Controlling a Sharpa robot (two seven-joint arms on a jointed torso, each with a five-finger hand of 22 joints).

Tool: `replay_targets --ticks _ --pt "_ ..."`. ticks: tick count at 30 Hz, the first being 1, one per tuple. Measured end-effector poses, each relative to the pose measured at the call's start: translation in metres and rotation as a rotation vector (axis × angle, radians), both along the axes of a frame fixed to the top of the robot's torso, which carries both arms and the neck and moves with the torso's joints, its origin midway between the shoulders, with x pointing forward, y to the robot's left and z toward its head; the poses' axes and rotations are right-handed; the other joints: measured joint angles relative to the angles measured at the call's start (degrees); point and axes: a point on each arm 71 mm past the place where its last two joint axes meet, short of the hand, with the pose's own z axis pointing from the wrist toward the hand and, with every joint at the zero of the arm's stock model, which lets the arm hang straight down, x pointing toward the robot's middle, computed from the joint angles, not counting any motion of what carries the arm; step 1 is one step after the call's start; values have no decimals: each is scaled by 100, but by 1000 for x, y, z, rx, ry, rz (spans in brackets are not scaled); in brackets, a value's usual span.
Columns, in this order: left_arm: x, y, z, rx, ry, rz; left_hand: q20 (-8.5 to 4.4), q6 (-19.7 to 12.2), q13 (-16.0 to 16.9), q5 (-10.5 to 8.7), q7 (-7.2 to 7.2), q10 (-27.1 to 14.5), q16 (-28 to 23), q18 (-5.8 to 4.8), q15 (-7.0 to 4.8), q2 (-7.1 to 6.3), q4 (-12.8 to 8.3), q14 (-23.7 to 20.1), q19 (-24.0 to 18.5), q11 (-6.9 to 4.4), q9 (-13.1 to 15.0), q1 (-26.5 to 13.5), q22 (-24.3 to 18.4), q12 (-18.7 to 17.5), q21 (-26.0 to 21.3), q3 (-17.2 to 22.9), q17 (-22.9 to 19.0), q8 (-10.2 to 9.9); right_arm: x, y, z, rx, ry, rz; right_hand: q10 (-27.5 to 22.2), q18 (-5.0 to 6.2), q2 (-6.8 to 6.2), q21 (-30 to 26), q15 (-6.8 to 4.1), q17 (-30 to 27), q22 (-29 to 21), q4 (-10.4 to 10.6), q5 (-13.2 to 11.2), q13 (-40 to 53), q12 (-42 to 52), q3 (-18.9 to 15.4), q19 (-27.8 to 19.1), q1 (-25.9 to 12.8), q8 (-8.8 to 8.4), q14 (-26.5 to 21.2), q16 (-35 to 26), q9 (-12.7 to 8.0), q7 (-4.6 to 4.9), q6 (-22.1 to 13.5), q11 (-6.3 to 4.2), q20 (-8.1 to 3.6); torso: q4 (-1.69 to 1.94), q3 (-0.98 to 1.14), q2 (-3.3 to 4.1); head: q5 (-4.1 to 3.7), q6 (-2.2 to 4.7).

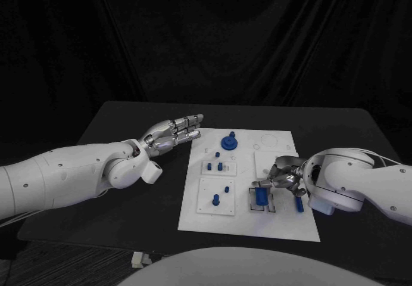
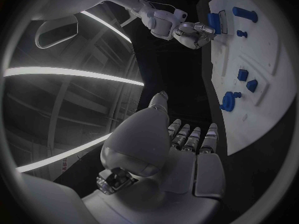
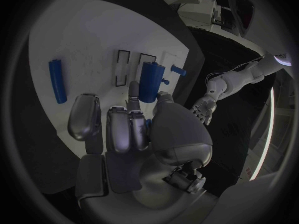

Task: Assemble the parts on the task board

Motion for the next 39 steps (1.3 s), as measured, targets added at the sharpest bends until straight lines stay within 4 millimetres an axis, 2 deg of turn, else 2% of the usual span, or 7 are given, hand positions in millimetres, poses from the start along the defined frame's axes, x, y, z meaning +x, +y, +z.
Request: replay_targets --ticks 4,25,28,33,39 --pt "0 0 0 0 1 0 0 0 0 0 0 0 0 0 0 0 0 0 0 0 0 0 0 0 0 0 -1 0 0 0 -1 -2 2 2 0 0 0 0 0 -8 0 0 -190 0 0 0 0 0 0 0 0 34 0 0 0 0 -2 1 0 7 0" --pt "0 -1 -1 1 5 -5 0 0 0 0 0 20 0 0 0 0 -16 0 0 20 0 0 1 0 0 -16 -4 0 -5 1 -5 -22 20 31 0 -1 23 -25 0 -20 -1 0 -324 0 0 0 0 23 0 0 0 54 -20 -20 0 0 -4 2 -3 0 0" --pt "0 -1 -1 1 7 -6 0 0 0 0 0 20 0 0 0 0 -16 0 0 20 0 0 1 0 0 -17 -4 0 -5 1 -6 -24 23 33 0 0 65 -25 0 -20 -1 15 -463 0 0 -15 0 -20 0 0 0 72 -20 -20 0 0 -4 2 -3 6 0" --pt "0 -1 -1 1 8 -7 0 0 0 0 0 20 0 0 0 0 -16 0 0 20 0 0 1 0 0 -16 -3 0 -5 1 -7 -24 24 33 0 -1 177 -45 -1 -20 -2 37 -894 0 0 -91 0 -132 -23 0 0 122 -21 -20 0 0 -4 2 -5 8 0" --pt "0 -1 -1 2 10 -8 0 0 0 0 0 5 0 0 20 0 -26 -21 0 35 0 0 1 -1 0 -6 -3 0 -6 1 -8 -25 27 34 0 -1 235 -45 -1 -26 -2 37 -1220 0 0 -166 0 -196 -23 0 0 154 -21 -20 -1 0 -4 2 -4 9 0"
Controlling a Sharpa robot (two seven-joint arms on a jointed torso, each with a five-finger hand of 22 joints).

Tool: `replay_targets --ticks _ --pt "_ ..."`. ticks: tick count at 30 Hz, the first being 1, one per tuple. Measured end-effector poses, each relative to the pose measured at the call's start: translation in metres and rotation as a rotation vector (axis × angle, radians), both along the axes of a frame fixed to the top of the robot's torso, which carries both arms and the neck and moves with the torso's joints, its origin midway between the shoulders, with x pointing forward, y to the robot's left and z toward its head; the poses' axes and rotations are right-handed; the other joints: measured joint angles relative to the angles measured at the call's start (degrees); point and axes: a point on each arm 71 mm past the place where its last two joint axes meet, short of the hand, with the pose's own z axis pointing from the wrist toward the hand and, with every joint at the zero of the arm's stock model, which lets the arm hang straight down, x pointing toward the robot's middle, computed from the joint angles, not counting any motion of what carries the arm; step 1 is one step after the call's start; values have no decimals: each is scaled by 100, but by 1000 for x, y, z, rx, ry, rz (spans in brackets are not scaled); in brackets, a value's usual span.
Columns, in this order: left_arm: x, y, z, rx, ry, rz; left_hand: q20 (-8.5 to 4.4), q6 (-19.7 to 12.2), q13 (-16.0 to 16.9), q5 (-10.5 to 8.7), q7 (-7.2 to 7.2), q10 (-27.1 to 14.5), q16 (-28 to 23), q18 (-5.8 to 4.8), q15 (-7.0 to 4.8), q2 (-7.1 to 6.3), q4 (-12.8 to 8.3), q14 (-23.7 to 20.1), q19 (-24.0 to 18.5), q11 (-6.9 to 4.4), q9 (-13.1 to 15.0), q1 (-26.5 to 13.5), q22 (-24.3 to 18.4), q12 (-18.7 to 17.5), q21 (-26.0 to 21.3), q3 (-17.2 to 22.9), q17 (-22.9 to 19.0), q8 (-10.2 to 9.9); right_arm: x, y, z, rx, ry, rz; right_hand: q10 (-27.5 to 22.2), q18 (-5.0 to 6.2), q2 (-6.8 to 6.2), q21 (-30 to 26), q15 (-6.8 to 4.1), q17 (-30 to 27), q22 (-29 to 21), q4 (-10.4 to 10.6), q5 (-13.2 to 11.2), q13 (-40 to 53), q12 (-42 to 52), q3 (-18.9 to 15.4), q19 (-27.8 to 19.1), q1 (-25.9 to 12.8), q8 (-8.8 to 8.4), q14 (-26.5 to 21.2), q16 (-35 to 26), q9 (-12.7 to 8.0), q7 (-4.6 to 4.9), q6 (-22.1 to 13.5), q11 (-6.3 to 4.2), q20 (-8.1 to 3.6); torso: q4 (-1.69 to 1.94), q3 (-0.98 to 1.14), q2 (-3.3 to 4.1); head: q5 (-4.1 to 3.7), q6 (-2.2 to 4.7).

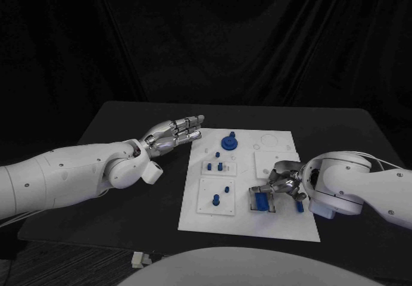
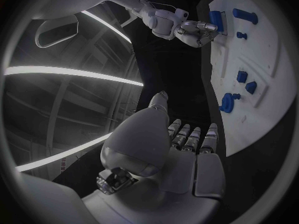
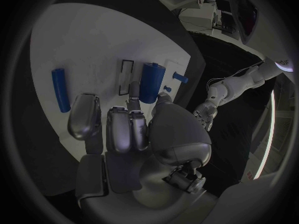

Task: Assemble the parts on the task board

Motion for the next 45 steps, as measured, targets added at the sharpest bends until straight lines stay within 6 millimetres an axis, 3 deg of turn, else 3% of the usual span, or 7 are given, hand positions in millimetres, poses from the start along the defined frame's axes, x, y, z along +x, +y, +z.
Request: replay_targets --ticks 5,13,28,34,37,39,45 --pt "0 0 0 0 2 -2 0 0 1 0 0 -6 0 0 0 0 -7 0 0 6 0 0 0 0 0 7 1 0 0 0 -1 -1 1 0 0 0 51 0 0 0 0 -2 -455 0 0 -119 0 -171 0 0 0 45 0 0 0 0 0 0 1 4 0" --pt "0 0 -1 1 6 -4 0 0 5 0 0 -6 0 0 0 0 -7 0 0 6 0 0 0 0 0 7 2 0 0 0 -1 -2 1 -1 0 0 143 -23 0 -8 0 11 -935 0 0 -263 0 -309 -22 0 0 93 0 0 0 0 1 0 1 7 0" --pt "-1 -1 -2 3 14 -10 0 0 4 22 0 -6 0 0 12 0 -6 13 0 6 0 0 0 0 0 7 3 0 -2 -6 0 -3 0 -12 0 0 224 -23 0 -2 0 14 -999 0 0 -319 0 -450 -22 0 0 112 0 0 0 0 2 0 1 18 0" --pt "-1 -1 -3 3 17 -12 0 0 4 24 0 16 0 0 20 23 -29 21 0 27 0 22 0 0 0 29 0 0 -7 -15 3 4 -7 -32 0 -1 215 -23 0 77 -1 24 -1164 0 95 -451 40 -621 -43 0 44 136 0 0 0 -4 2 1 1 27 0" --pt "-1 0 -3 3 18 -12 0 0 4 24 0 -5 0 0 20 23 -46 21 0 47 0 22 0 0 0 15 -2 0 -12 -20 8 17 -20 -44 0 -1 217 56 0 144 2 -16 -1167 0 180 -491 47 -623 -43 0 91 145 0 0 0 -5 2 1 1 34 0" --pt "-1 0 -3 3 19 -12 0 0 4 24 0 -4 0 0 20 23 -46 21 0 47 0 22 0 0 0 15 -2 0 -13 -23 13 30 -37 -50 0 -1 138 140 0 189 4 -25 -1090 0 245 -500 85 -532 -56 0 146 155 0 0 0 -2 2 1 1 34 0" --pt "-2 0 -3 3 20 -13 0 0 3 24 0 17 0 0 20 23 -46 21 0 68 0 22 14 0 0 15 -2 0 -17 -25 27 80 -133 -33 0 0 -52 541 0 194 4 -307 -188 0 491 -424 125 252 -62 0 344 242 49 -267 0 -21 2 1 1 16 0"
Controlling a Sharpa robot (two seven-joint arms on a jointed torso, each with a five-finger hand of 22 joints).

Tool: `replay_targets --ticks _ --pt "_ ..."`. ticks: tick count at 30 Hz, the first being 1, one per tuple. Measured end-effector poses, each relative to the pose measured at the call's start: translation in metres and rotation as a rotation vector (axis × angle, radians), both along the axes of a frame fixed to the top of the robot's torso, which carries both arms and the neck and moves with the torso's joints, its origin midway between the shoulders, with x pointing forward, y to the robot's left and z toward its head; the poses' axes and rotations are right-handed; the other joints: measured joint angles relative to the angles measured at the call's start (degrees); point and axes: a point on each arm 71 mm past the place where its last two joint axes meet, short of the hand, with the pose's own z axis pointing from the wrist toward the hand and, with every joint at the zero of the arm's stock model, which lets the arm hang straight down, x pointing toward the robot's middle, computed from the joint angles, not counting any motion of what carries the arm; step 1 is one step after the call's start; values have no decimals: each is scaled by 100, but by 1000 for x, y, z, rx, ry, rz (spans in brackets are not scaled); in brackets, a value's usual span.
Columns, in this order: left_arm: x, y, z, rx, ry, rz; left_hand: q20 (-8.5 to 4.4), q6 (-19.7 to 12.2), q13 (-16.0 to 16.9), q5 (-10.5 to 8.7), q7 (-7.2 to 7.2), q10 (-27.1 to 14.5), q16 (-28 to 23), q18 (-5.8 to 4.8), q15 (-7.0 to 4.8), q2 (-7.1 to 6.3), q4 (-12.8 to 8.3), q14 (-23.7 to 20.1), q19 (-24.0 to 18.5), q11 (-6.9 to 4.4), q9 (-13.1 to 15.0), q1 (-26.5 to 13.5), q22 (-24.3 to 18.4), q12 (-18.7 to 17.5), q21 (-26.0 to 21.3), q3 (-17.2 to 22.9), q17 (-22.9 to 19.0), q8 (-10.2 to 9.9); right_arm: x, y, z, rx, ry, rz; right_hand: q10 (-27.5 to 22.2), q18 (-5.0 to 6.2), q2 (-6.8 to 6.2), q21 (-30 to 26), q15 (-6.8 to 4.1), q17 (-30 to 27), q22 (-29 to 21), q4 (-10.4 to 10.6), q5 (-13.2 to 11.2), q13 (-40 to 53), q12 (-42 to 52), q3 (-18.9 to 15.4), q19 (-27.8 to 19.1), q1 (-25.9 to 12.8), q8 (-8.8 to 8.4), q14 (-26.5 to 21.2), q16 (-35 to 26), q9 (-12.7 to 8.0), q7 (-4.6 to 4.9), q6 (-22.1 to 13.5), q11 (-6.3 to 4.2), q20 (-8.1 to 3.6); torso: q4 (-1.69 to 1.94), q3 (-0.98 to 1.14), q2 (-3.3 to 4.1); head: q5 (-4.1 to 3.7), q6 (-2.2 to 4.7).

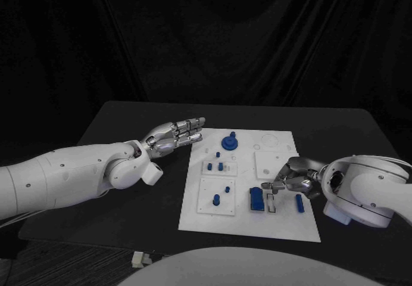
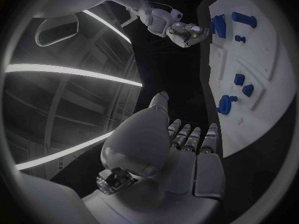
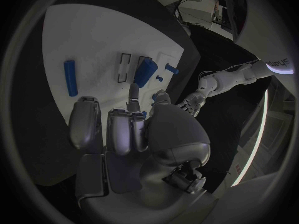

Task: Assemble the parts on the task board

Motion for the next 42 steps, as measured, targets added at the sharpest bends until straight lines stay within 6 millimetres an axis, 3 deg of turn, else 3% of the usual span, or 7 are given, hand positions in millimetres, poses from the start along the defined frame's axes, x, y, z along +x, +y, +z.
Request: replay_targets --ticks 9,13,19,22,28,36,42 --pt "0 0 -1 -1 2 -2 0 0 6 10 0 0 0 0 0 0 0 0 0 0 1 0 2 26 0 0 1 0 -8 6 4 21 -228 131 9 0 -127 330 22 0 0 -383 691 26 59 230 21 1021 573 -20 176 410 52 -802 33 20 -1 1 -1 20 0" --pt "-1 0 -1 -1 3 -2 0 0 6 21 0 0 0 0 0 0 1 0 0 0 5 0 7 26 0 0 1 0 -14 9 -1 23 -302 191 -11 0 -162 336 42 -1 -1 -414 756 26 71 236 40 1251 1245 -20 188 821 34 -1234 11 2 -1 1 -1 24 0" --pt "-1 0 -1 0 5 -2 0 0 12 21 0 19 0 0 0 0 -24 0 0 61 5 0 6 68 0 24 2 0 -21 13 -8 3 -368 267 -6 0 -205 336 43 -1 -1 -235 -248 23 53 69 40 1308 2245 -20 188 1323 0 -1631 7 1 -1 0 -1 20 0" --pt "-1 0 -2 0 6 -3 0 0 11 21 0 19 0 0 0 0 -24 0 0 61 5 0 6 68 0 24 2 0 -25 14 -13 -12 -384 295 -5 0 -249 336 26 -1 -1 -178 -454 19 52 112 40 1352 2824 -8 188 1663 -51 -1749 5 1 1 1 0 16 0" --pt "-1 0 -2 -1 7 -3 0 0 11 21 0 19 0 0 0 0 -23 0 0 61 4 0 6 68 0 24 3 0 -28 18 -18 -30 -404 332 -49 0 -342 358 -46 -1 -2 -110 61 -6 51 181 41 1446 3989 2 188 2396 -172 -1944 -57 -43 0 1 0 23 0" --pt "-1 1 -2 0 8 -4 0 0 11 21 0 19 0 1 0 0 -39 0 0 61 4 0 5 68 0 8 4 0 -28 21 -22 -44 -419 355 -41 0 -332 358 -75 -2 -2 -21 743 26 65 188 41 1577 4374 -8 188 2617 -223 -1995 -86 -83 -1 0 0 24 0" --pt "-2 1 -2 -1 10 -5 21 0 17 20 0 40 0 1 0 0 -39 0 21 81 4 0 5 92 0 8 4 0 -27 22 -23 -50 -425 361 -42 -1 -304 358 -75 -2 -2 32 1135 26 65 196 41 1676 4442 -8 188 2632 -223 -1995 -87 -83 -1 0 1 38 0"
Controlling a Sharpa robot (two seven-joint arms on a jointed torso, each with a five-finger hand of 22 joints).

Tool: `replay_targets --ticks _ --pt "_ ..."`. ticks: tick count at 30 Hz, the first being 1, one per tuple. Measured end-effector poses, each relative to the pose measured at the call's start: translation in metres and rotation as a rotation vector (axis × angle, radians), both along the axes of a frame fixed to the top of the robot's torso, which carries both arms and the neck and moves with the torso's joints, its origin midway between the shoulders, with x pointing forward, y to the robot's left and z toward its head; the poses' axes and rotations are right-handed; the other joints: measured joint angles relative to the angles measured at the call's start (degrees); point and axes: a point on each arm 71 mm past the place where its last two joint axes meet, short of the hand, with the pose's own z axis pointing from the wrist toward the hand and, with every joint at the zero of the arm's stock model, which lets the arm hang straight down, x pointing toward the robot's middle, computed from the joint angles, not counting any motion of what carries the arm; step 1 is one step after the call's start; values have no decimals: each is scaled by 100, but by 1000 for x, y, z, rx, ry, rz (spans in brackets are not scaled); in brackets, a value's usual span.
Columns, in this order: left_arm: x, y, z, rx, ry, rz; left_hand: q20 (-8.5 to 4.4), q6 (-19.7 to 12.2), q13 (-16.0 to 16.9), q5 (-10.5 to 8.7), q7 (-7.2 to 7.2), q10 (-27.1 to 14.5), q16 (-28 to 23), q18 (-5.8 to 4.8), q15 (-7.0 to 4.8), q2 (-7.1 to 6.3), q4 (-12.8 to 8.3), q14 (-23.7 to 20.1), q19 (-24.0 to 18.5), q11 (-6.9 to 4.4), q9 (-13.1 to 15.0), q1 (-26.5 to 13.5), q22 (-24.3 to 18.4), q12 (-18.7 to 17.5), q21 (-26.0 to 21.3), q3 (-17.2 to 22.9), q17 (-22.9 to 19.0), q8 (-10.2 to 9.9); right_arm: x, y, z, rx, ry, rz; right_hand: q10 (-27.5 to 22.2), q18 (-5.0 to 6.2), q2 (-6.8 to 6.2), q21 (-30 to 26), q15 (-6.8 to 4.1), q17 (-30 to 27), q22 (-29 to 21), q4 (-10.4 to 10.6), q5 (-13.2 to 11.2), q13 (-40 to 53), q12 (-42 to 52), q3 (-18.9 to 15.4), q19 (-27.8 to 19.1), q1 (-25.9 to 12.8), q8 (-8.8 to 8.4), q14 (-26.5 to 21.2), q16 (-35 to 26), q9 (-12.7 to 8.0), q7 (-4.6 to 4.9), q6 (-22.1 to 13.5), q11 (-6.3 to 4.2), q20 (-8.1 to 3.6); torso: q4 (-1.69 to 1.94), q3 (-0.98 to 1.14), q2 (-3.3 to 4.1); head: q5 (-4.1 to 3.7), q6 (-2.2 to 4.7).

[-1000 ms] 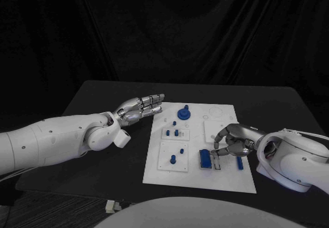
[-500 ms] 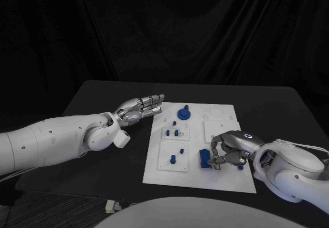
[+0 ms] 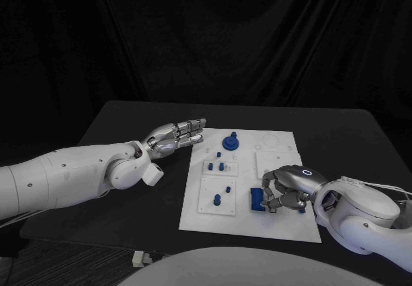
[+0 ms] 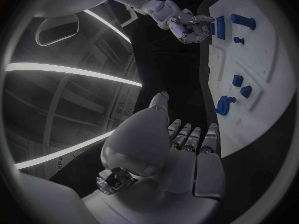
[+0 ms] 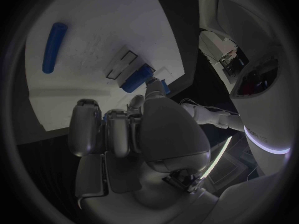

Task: Assemble the parts on the task board

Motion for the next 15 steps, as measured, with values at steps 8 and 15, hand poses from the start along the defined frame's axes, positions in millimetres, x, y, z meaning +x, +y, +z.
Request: replay_targets --ticks 8,15 --pt "0 0 0 0 2 -2 0 0 0 0 0 0 0 0 14 0 -16 14 0 0 2 0 -1 0 0 16 1 0 0 1 0 -2 -4 5 -8 1 -23 0 -40 0 -1 143 -1005 0 -21 -62 0 54 164 0 0 23 -21 123 -8 0 0 0 -1 -5 0" --pt "0 0 0 -1 3 -4 0 0 -1 0 0 0 0 0 21 0 -16 21 0 0 5 0 -1 0 0 17 2 0 0 -1 0 -5 -6 2 13 0 51 0 -90 -1 -1 263 -2221 0 -21 -73 0 -306 -217 15 0 -370 12 -54 -38 0 0 0 -1 -3 0"
